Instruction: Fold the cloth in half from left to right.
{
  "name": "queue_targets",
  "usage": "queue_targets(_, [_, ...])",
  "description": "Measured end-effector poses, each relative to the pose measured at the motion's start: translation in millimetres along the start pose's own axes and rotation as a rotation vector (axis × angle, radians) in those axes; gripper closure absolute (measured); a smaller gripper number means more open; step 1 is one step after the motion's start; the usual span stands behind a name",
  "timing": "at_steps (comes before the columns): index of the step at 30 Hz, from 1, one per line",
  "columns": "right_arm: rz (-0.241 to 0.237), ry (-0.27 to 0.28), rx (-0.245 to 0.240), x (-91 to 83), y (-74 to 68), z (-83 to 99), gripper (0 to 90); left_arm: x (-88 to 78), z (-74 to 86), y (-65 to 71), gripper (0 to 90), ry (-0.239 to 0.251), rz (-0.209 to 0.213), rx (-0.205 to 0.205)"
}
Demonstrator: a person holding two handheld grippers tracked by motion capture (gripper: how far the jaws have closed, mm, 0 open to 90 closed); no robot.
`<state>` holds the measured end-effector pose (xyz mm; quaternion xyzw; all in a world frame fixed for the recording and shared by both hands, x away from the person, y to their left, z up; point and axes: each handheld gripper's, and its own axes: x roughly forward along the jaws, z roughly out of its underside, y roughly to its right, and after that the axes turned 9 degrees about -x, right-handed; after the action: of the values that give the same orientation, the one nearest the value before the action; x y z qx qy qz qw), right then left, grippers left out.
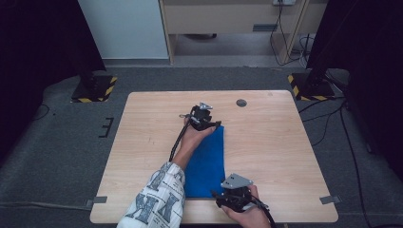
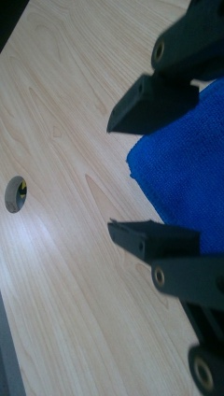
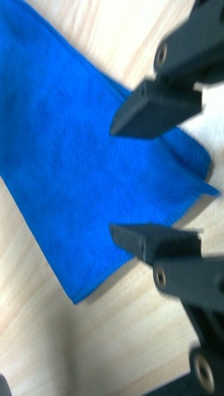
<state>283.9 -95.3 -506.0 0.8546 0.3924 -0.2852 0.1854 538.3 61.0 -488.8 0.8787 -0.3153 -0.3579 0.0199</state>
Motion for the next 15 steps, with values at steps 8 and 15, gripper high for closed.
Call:
queue_targets(8, [-0.005, 0.012, 0.024, -1.5, 13.1, 2.3, 18.6, -13.4, 2.8, 1.4, 26.4, 0.020, 0.037, 0.018])
queue_targets(15, [-0.003, 0.023, 0.038, 3.2, 20.8, 3.8, 8.0, -20.4, 3.6, 0.4, 16.4, -0.006, 0.048, 0.024])
